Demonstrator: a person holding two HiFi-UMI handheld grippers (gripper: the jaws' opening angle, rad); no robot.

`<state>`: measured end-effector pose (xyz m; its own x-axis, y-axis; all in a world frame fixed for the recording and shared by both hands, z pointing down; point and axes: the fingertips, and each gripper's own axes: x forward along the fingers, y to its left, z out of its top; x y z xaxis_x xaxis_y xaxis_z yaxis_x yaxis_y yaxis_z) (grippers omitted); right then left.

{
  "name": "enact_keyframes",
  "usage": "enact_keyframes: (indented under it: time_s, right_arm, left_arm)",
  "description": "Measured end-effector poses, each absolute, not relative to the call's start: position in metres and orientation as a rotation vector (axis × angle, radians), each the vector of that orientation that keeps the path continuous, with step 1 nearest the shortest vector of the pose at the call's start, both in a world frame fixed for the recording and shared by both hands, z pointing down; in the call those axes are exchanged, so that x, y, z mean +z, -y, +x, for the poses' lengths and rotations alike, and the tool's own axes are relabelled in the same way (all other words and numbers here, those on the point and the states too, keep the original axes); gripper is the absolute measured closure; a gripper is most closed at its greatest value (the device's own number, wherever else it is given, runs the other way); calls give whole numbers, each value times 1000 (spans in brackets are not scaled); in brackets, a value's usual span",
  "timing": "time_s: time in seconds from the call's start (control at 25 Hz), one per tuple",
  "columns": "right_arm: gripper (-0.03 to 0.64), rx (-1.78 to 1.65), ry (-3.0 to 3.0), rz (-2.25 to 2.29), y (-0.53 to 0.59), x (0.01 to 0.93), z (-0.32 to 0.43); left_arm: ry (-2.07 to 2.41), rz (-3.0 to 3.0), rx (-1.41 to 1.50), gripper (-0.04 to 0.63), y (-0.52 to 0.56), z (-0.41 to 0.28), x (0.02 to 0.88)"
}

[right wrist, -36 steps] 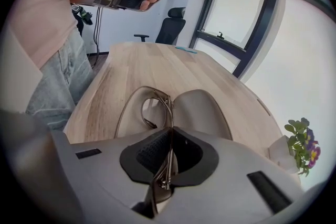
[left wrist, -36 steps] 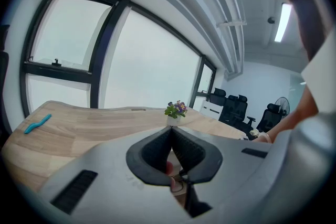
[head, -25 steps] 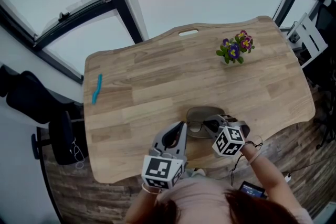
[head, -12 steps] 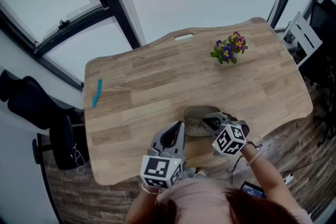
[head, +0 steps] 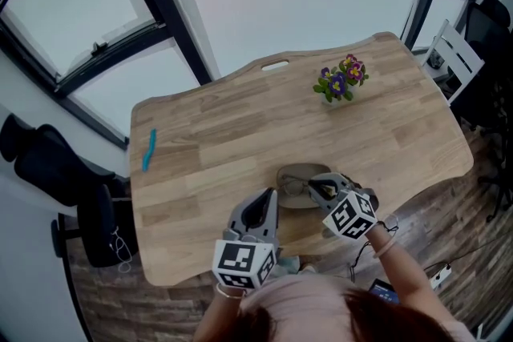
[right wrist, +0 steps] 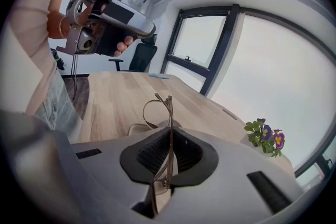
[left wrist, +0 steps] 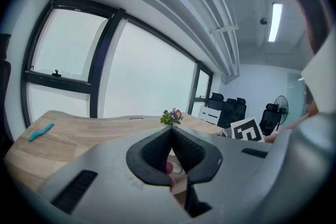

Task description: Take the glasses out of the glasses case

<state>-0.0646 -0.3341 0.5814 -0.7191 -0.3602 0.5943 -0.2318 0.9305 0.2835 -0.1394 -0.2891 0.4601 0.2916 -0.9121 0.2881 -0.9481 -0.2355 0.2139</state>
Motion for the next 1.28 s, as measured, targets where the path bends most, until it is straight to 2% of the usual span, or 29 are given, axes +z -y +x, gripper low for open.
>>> enact_keyframes:
  time_s: [1.28]
  right_arm:
    - [604, -116, 2619, 889, 308, 477, -11]
  left_arm:
    - [1743, 2256, 86, 595, 252, -124, 424]
